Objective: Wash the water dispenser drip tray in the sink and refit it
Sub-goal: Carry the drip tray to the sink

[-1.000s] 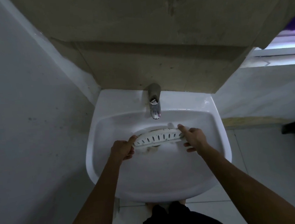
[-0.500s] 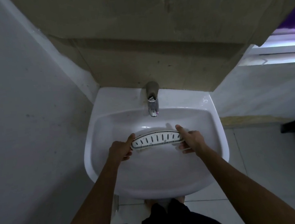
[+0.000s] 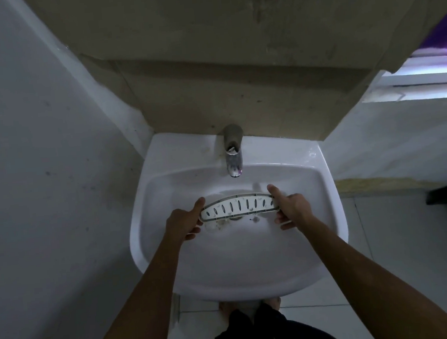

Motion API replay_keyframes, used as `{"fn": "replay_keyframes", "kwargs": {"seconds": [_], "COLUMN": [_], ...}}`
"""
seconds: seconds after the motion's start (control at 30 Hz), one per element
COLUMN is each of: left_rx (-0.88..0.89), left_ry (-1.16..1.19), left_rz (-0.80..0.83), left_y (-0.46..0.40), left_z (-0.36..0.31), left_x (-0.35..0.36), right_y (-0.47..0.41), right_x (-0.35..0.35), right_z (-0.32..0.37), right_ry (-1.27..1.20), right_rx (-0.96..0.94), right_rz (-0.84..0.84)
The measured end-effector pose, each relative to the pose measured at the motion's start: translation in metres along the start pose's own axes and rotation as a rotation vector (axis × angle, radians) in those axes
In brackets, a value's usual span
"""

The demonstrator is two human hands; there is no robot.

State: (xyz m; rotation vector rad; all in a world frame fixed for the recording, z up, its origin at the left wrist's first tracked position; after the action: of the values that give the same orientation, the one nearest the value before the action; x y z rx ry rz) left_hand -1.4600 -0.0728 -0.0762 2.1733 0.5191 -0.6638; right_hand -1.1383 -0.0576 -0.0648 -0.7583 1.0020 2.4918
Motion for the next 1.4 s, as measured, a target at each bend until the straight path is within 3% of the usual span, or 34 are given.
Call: {"fn": "replay_keyframes", "kwargs": {"seconds": [0.4, 0.57, 1.03, 1.4], "left_rx": [-0.006, 0.104, 0.153, 0.058], "left_ry": [0.041, 0.080, 0.427, 0.678], "left_rz": [-0.015, 0.033, 0.139, 0.240], "left_y": [0.000, 0.000, 0.010, -0.004], "left_z": [0.004, 0.002, 0.005, 0.004], "left_x": [-0.007, -0.004, 0.002, 0.021], "right_y": [0.003, 0.003, 0.016, 0.023], "right_x": [0.004, 0.011, 0.014, 0.017], "right_z": [0.005, 0.003, 0.000, 0.010], "right_ry": [-0.025, -0.086, -0.366, -0.585], "right_rx": [-0.021, -0.067, -0.134, -0.093], "right_rz": [-0.018, 0.023, 0.087, 0.140]}}
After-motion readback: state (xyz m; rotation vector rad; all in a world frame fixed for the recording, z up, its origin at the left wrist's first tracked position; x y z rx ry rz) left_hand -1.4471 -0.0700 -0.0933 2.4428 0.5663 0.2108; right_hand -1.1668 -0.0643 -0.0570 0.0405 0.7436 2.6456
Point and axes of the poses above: each hand's wrist, its own y-axis away from the middle knuckle, its own x-axis out of the palm, z = x × y, the point moved 8 cm from there along -y, towards the middle knuckle, and after that the axes turned 15 degrees about -z, right-handed, at the moved point
